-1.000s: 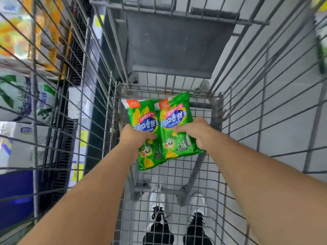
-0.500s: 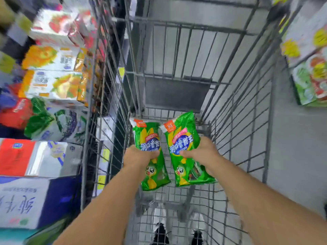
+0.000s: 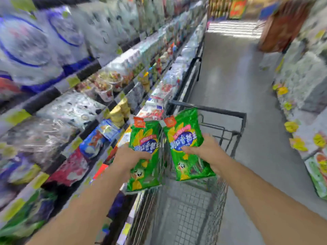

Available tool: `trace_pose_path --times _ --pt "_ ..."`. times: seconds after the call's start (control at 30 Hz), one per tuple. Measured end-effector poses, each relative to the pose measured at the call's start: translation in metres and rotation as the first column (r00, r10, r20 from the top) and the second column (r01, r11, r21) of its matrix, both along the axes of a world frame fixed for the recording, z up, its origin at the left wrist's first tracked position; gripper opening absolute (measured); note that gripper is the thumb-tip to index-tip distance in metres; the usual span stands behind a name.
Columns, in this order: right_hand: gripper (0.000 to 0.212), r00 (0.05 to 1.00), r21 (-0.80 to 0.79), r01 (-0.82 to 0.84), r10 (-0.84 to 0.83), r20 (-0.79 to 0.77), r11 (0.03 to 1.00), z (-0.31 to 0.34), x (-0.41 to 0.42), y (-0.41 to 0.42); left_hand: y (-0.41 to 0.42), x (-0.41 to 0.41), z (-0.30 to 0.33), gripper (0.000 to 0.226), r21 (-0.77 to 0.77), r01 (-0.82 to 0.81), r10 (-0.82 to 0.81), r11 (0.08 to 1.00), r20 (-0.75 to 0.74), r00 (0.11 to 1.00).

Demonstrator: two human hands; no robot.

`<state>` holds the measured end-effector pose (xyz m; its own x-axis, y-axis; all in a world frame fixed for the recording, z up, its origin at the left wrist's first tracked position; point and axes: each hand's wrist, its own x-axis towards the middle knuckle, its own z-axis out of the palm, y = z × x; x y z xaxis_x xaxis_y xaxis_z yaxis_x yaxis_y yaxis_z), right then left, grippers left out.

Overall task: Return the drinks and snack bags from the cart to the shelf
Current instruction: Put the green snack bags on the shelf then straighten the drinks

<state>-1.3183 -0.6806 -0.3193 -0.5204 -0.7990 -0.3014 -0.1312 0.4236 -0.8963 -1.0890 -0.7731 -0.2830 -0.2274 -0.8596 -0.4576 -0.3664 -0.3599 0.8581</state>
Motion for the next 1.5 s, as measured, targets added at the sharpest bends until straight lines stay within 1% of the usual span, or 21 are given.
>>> trace_pose_path --times 0.13,0.17,0.23,0.3,0.37,0.43,0.53,0.67,0.77,0.93,1.0,1.1,1.13,1.17,1.2,1.27,1.3,1.33,1.4,1.43,1.5 --pt "0.046 0.985 -0.106 -0.171 0.168 -0.03 0.98 0.079 0.048 0.013 0.045 0.059 0.064 0.026 -0.118 -0.117 0.113 0.986 -0.034 0.993" --pt "0.042 0.975 -0.149 -0.224 0.222 -0.029 0.963 0.094 0.066 0.016 0.06 0.078 0.08 0.026 -0.154 -0.152 0.146 0.976 -0.049 0.988" --pt "0.045 0.949 -0.221 -0.311 0.314 -0.019 0.924 0.115 0.093 0.023 0.079 0.107 0.098 0.026 -0.208 -0.205 0.196 0.956 -0.064 0.978" --pt "0.053 0.908 -0.273 -0.403 0.418 -0.004 0.873 0.135 0.134 0.034 0.104 0.153 0.114 0.027 -0.235 -0.303 0.292 0.923 -0.084 0.953" --pt "0.05 0.859 -0.295 -0.487 0.512 0.008 0.822 0.148 0.18 0.043 0.132 0.201 0.127 0.029 -0.254 -0.391 0.376 0.885 -0.107 0.92" --pt "0.046 0.802 -0.289 -0.562 0.596 0.04 0.775 0.151 0.23 0.049 0.161 0.251 0.135 0.037 -0.257 -0.469 0.449 0.845 -0.136 0.883" --pt "0.057 0.717 -0.312 -0.652 0.696 0.046 0.691 0.157 0.311 0.061 0.212 0.329 0.14 0.039 -0.266 -0.588 0.563 0.764 -0.172 0.808" --pt "0.056 0.557 -0.326 -0.773 0.828 0.064 0.545 0.163 0.445 0.096 0.306 0.443 0.135 0.027 -0.262 -0.756 0.735 0.599 -0.195 0.65" --pt "0.05 0.42 -0.341 -0.838 0.902 0.096 0.426 0.165 0.559 0.15 0.393 0.54 0.131 0.032 -0.286 -0.832 0.825 0.475 -0.184 0.534" --pt "0.039 0.211 -0.344 -0.908 0.97 0.121 0.24 0.158 0.742 0.263 0.542 0.682 0.136 0.033 -0.323 -0.904 0.912 0.279 -0.205 0.355" --pt "0.036 0.121 -0.355 -0.921 0.985 0.124 0.158 0.157 0.808 0.309 0.599 0.727 0.137 0.034 -0.328 -0.923 0.924 0.201 -0.248 0.289" --pt "0.049 0.016 -0.344 -0.938 0.994 0.107 0.052 0.157 0.889 0.373 0.674 0.783 0.138 0.041 -0.297 -0.949 0.942 0.104 -0.278 0.19" --pt "0.048 -0.013 -0.343 -0.939 0.994 0.104 0.024 0.157 0.912 0.39 0.694 0.799 0.138 0.045 -0.279 -0.957 0.943 0.08 -0.289 0.163" --pt "0.042 -0.038 -0.347 -0.938 0.994 0.103 0.0 0.156 0.934 0.405 0.711 0.815 0.137 0.052 -0.268 -0.962 0.945 0.054 -0.298 0.136" --pt "0.036 -0.057 -0.35 -0.937 0.993 0.104 -0.017 0.156 0.954 0.42 0.727 0.83 0.136 0.064 -0.262 -0.965 0.946 0.015 -0.308 0.098" --pt "0.031 -0.101 -0.36 -0.931 0.989 0.111 -0.055 0.159 0.992 0.444 0.756 0.869 0.123 0.1 -0.252 -0.966 0.944 -0.059 -0.329 0.028" --pt "0.03 -0.128 -0.368 -0.927 0.984 0.122 -0.075 0.159 1.009 0.454 0.767 0.884 0.12 0.108 -0.253 -0.964 0.946 -0.087 -0.324 0.0" --pt "0.03 -0.153 -0.375 -0.923 0.978 0.141 -0.09 0.159 1.025 0.461 0.774 0.896 0.121 0.104 -0.246 -0.963 0.945 -0.105 -0.326 -0.02" --pt "0.032 -0.197 -0.385 -0.914 0.969 0.151 -0.125 0.159 1.053 0.472 0.781 0.907 0.132 0.072 -0.256 -0.958 0.946 -0.126 -0.321 -0.039" --pt "0.035 -0.221 -0.389 -0.909 0.965 0.141 -0.151 0.16 1.067 0.476 0.784 0.918 0.133 0.061 -0.263 -0.953 0.949 -0.149 -0.308 -0.064" --pt "0.042 -0.241 -0.378 -0.909 0.962 0.128 -0.178 0.16 1.097 0.478 0.786 0.94 0.135 0.058 -0.264 -0.952 0.949 -0.157 -0.308 -0.071"
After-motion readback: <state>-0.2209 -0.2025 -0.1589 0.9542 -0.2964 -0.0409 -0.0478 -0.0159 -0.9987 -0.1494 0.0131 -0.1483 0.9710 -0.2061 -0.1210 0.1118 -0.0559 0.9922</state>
